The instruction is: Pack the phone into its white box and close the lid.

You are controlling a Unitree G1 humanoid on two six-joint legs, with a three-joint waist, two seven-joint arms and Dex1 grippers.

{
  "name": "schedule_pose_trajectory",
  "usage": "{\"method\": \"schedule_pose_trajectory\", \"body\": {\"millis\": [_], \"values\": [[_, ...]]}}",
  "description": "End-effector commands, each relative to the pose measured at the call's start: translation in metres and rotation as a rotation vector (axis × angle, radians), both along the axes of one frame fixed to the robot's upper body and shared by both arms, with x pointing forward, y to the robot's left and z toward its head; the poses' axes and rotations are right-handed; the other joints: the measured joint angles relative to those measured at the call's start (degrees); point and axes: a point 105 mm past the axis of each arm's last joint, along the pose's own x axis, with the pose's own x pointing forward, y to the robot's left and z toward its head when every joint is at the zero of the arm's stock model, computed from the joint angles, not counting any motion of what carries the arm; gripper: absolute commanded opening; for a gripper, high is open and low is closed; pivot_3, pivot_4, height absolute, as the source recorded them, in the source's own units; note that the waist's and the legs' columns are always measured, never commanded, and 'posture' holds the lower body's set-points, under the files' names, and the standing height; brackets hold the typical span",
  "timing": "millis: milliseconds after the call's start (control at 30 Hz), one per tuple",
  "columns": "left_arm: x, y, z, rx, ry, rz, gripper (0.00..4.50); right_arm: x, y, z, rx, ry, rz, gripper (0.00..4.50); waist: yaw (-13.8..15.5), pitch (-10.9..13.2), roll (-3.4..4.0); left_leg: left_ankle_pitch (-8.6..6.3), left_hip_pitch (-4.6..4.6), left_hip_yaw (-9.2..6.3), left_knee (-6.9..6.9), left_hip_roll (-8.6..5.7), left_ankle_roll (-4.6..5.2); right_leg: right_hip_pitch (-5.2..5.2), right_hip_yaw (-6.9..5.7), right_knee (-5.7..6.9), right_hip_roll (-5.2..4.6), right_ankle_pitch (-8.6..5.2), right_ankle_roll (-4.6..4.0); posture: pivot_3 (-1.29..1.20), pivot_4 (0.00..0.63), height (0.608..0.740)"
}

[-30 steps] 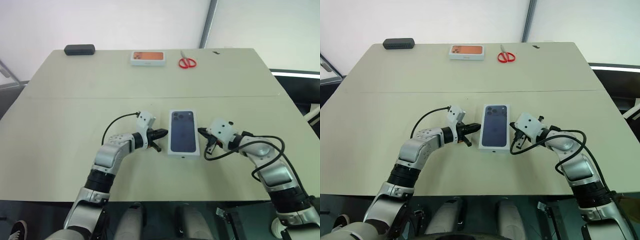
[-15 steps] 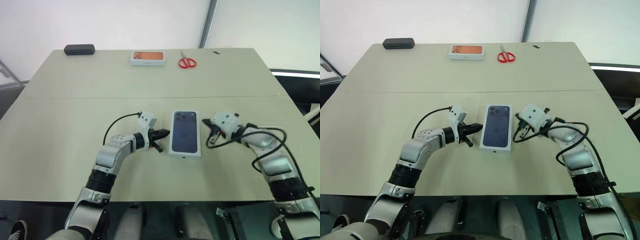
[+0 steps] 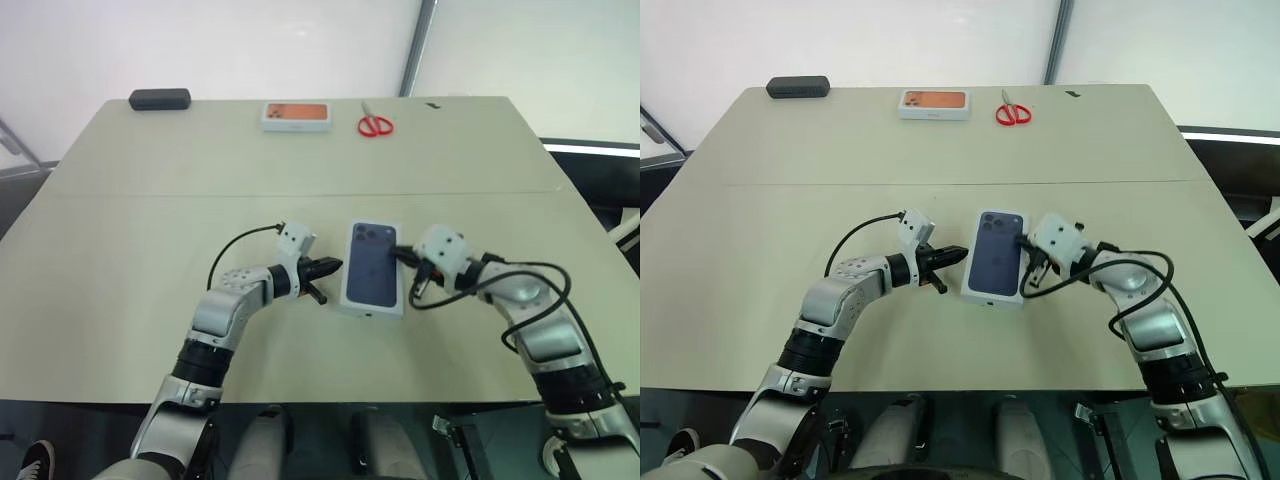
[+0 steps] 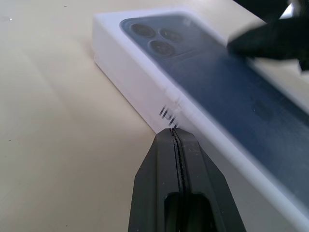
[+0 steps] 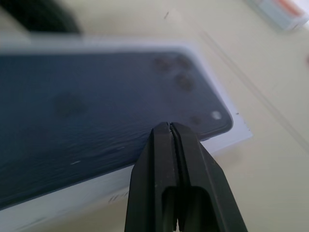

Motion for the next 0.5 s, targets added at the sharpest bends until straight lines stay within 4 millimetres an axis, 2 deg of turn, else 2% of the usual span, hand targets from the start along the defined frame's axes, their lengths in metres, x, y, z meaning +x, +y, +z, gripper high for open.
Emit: {"method": "schedule_pose_trajectory", "body": {"millis": [33, 133, 300, 500], "values": [[-0.003, -0.007, 0.017, -0.041, -0.057, -0.039, 0.0, -0.004, 0.004, -0.006, -0.028, 0.003, 0.019, 0.05, -0.07, -0.01, -0.01, 0.0, 0.03, 0.0, 0.0, 0.01, 0.0, 0.03, 0.0, 0.0, 0.04, 0.0, 0.0, 0.0, 0.15, 0.74], [-0.003, -0.007, 0.017, -0.039, -0.057, -0.038, 0.0, -0.004, 0.006, -0.007, -0.067, -0.022, 0.034, 0.05, -0.07, -0.01, -0.01, 0.0, 0.04, -0.02, 0.0, 0.02, 0.0, 0.04, 0.0, 0.01, 0.06, 0.0, 0.0, 0.0, 0.15, 0.74], [0.001, -0.003, 0.022, -0.055, -0.064, -0.018, 0.0, 0.001, 0.014, 0.013, 0.028, -0.049, 0.031, 0.05, -0.07, -0.01, -0.01, 0.0, 0.04, -0.02, 0.01, 0.03, 0.0, 0.04, 0.0, 0.01, 0.05, 0.0, 0.0, 0.0, 0.15, 0.74], [0.015, 0.008, 0.064, -0.228, -0.094, 0.028, 0.0, 0.007, 0.013, 0.034, 0.095, -0.095, 0.021, 0.05, -0.02, 0.0, -0.03, 0.0, 0.0, -0.03, 0.03, 0.04, 0.0, 0.0, -0.01, 0.02, 0.03, 0.0, 0.0, 0.0, 0.15, 0.74]]}}
